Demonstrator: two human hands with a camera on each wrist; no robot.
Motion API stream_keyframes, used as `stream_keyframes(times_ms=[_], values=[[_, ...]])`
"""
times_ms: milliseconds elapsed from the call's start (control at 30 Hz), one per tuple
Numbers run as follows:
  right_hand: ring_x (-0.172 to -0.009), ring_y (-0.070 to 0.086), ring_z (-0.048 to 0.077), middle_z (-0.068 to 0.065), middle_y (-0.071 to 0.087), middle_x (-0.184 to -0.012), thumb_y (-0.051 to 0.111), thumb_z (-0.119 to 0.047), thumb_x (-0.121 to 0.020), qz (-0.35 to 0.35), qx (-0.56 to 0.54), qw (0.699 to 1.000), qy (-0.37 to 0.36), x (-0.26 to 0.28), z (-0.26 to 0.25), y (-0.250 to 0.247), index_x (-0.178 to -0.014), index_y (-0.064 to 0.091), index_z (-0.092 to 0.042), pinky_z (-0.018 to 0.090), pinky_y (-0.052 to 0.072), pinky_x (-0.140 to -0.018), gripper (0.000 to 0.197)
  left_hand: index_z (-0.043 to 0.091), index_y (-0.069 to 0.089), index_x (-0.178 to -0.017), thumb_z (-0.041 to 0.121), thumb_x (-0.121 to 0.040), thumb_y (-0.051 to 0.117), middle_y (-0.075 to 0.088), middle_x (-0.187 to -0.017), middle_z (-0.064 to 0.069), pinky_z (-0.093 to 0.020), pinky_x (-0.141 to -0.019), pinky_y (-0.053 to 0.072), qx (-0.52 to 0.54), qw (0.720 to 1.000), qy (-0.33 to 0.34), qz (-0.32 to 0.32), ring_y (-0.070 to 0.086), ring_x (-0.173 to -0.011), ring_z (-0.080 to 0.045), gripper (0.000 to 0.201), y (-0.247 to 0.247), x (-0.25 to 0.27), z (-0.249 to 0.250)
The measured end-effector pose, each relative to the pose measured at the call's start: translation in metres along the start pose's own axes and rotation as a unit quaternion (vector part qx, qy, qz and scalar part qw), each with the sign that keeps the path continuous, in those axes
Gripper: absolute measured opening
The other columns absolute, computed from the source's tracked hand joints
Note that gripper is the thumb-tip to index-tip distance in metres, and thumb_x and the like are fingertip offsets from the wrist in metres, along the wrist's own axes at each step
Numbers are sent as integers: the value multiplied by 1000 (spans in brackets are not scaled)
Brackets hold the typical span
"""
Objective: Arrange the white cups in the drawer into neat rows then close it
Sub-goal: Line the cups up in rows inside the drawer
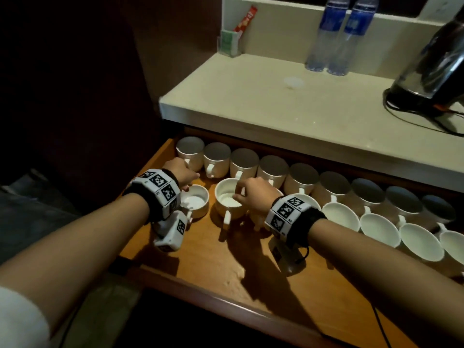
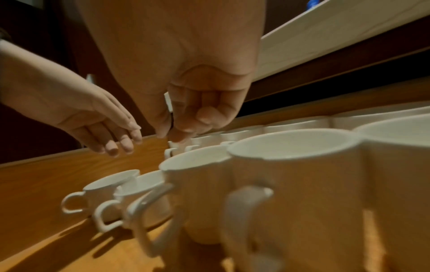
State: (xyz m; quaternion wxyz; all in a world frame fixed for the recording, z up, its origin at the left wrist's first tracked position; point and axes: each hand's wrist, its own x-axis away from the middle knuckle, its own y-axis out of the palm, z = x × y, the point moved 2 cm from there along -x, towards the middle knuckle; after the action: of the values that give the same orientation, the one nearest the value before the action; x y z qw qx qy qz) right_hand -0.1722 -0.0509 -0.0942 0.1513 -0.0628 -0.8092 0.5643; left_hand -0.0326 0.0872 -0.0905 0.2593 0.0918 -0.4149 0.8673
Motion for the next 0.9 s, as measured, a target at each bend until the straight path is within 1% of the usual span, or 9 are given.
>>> stream_keyframes(times_ms=[100, 267, 400, 500, 533, 600, 700, 800, 900], values=[[-104, 60, 29, 11, 66, -110, 56, -32, -91, 4, 1, 1000, -26, -1, -22, 4, -107, 64, -13, 32, 45, -79, 27, 7, 56, -71, 16, -89, 62, 60, -71, -10, -27, -56, 45, -18, 1000, -18, -9, 52, -52, -19, 21, -18, 9, -14], [-102, 60, 23, 7, 66, -107, 59, -37, -89, -4, -12, 999, -34, -8, -49, 6, -107, 64, -14, 30, 44, -76, 29, -5, 56, -107, 9, -92, 53, 56, -71, -14, -24, -49, 38, -76, 991, -56, -92, 51, -51, -22, 20, -35, 4, -32], [-97, 61, 23, 7, 66, -105, 60, -41, -88, -14, 16, 1000, -11, -25, -62, 6, -105, 64, -15, 28, 42, -70, 31, -4, 57, -99, 5, -91, 53, 57, -69, -13, -28, -50, 40, -98, 985, -44, -132, 52, -49, -22, 12, -37, -18, -34], [-98, 61, 23, 7, 66, -107, 59, -39, -89, -44, 38, 998, 8, -37, -76, 16, -104, 64, -15, 27, 37, -70, 29, 0, 62, -86, -1, -90, 50, 53, -46, -8, -25, -45, 40, -145, 973, -16, -179, 50, -36, -17, 13, -38, -35, -32], [-99, 61, 23, 8, 66, -107, 59, -37, -89, -59, 44, 997, 18, -41, -80, 21, -104, 64, -13, 27, 37, -70, 29, -1, 63, -82, -1, -89, 52, 56, -47, -7, -27, -47, 44, -166, 968, -2, -188, 54, -39, -16, 14, -38, -40, -31], [-99, 61, 25, 9, 65, -108, 61, -36, -89, -80, 44, 995, 38, -45, -86, 28, -105, 65, -12, 28, 39, -72, 29, -4, 66, -89, 3, -89, 56, 67, -73, -12, -32, -66, 54, -219, 955, 31, -197, 67, -69, -23, 12, -36, -49, -30], [-99, 61, 24, 7, 65, -110, 64, -37, -87, -92, 23, 994, 61, -52, -92, 37, -104, 67, -14, 27, 40, -73, 29, -4, 64, -104, 9, -89, 57, 68, -106, -16, -36, -89, 52, -317, 922, 85, -204, 65, -102, -30, 21, -31, -58, -34], [-104, 60, 23, 6, 63, -114, 63, -39, -86, -106, 48, 990, 74, -56, -98, 42, -111, 65, -16, 32, 47, -82, 34, 0, 62, -107, 16, -88, 57, 62, -103, -15, -35, -90, 48, -386, 884, 132, -228, 61, -101, -27, 25, -26, -62, -35], [-108, 57, 23, 4, 59, -117, 65, -46, -82, -105, 67, 989, 80, -60, -99, 45, -115, 60, -18, 32, 45, -82, 43, 0, 64, -108, 17, -88, 57, 58, -95, -12, -31, -80, 45, -420, 860, 152, -247, 56, -90, -23, 26, -24, -67, -33]])
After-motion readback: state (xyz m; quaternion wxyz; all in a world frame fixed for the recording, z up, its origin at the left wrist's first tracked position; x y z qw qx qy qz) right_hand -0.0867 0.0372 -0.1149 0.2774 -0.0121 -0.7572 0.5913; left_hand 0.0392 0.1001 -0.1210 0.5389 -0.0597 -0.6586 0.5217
